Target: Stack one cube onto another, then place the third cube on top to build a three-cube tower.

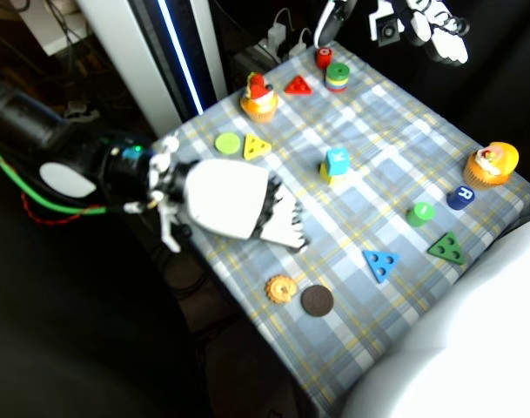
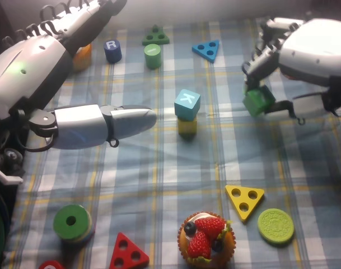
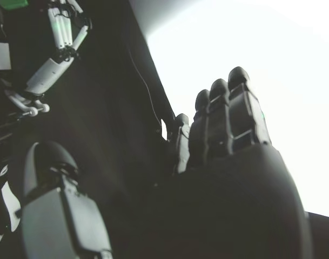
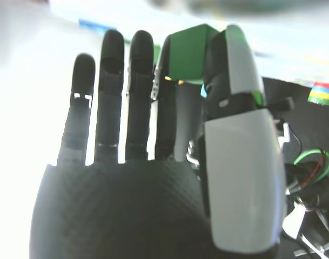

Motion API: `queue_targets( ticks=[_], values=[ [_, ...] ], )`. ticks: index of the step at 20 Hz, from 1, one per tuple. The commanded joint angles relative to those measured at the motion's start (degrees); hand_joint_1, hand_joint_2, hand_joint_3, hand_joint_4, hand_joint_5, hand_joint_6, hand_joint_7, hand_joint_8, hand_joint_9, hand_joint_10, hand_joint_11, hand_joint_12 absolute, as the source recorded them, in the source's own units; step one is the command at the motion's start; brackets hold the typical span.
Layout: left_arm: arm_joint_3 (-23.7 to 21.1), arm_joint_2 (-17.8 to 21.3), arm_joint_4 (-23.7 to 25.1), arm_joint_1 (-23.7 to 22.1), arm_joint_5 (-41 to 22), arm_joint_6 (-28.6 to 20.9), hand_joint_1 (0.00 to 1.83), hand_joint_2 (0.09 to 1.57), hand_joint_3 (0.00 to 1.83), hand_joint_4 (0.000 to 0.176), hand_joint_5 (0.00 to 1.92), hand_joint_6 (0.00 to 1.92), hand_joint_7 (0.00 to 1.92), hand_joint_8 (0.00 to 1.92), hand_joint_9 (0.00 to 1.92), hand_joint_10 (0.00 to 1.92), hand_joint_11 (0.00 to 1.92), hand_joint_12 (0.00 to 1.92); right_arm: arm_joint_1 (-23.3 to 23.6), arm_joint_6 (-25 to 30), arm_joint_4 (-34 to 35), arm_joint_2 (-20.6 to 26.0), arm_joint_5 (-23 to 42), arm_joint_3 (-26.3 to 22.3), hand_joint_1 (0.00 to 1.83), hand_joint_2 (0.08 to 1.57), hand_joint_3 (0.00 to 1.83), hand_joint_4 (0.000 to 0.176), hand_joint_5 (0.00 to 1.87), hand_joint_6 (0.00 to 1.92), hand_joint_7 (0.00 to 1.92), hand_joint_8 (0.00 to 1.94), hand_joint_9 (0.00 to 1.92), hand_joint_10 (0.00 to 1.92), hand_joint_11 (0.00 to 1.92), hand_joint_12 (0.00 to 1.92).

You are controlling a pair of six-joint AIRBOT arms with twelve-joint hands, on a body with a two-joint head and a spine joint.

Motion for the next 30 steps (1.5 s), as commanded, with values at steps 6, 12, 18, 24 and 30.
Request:
queue_targets(
  ticks=[6,12,18,24,30],
  values=[
    [1.7,1.4,0.2,-0.3,-3.4,-0.4,0.61,0.82,0.00,0.176,0.07,0.01,0.07,0.00,0.07,0.00,0.00,0.00,9.2,13.5,-14.2,-4.1,6.9,4.2,1.16,1.09,0.00,0.000,1.03,0.90,0.78,0.00,0.62,0.00,0.07,0.99],
    [3.3,1.9,-2.5,0.2,-1.5,-0.4,0.62,0.82,0.00,0.176,0.06,0.00,0.06,0.00,0.06,0.00,0.09,0.05,12.4,17.5,-20.8,-6.8,7.0,6.4,1.17,1.08,0.00,0.000,1.06,0.84,0.70,0.01,0.49,0.01,0.00,0.94],
    [4.2,2.0,-3.8,0.4,-1.0,-0.4,0.67,0.82,0.00,0.176,0.11,0.01,0.05,0.00,0.04,0.00,0.01,0.02,12.4,18.2,-21.6,-9.7,7.0,8.5,1.16,1.06,0.00,0.000,1.09,0.81,0.75,0.01,0.54,0.01,0.00,0.98],
    [4.6,1.8,-4.2,0.3,-0.9,-0.4,0.61,0.82,0.00,0.176,0.12,0.00,0.06,0.00,0.05,0.00,0.01,0.01,12.4,18.2,-22.6,-11.4,7.0,9.1,1.11,1.08,0.00,0.000,1.05,0.87,0.76,0.00,0.58,0.01,0.00,1.17],
    [4.7,1.6,-4.2,0.1,-0.6,-0.4,0.65,0.83,0.00,0.176,0.12,0.00,0.06,0.00,0.05,0.00,0.03,0.02,12.4,18.2,-23.2,-11.6,6.6,9.3,1.10,1.08,0.00,0.000,1.04,0.91,0.72,0.00,0.54,0.00,0.00,0.98]
  ],
)
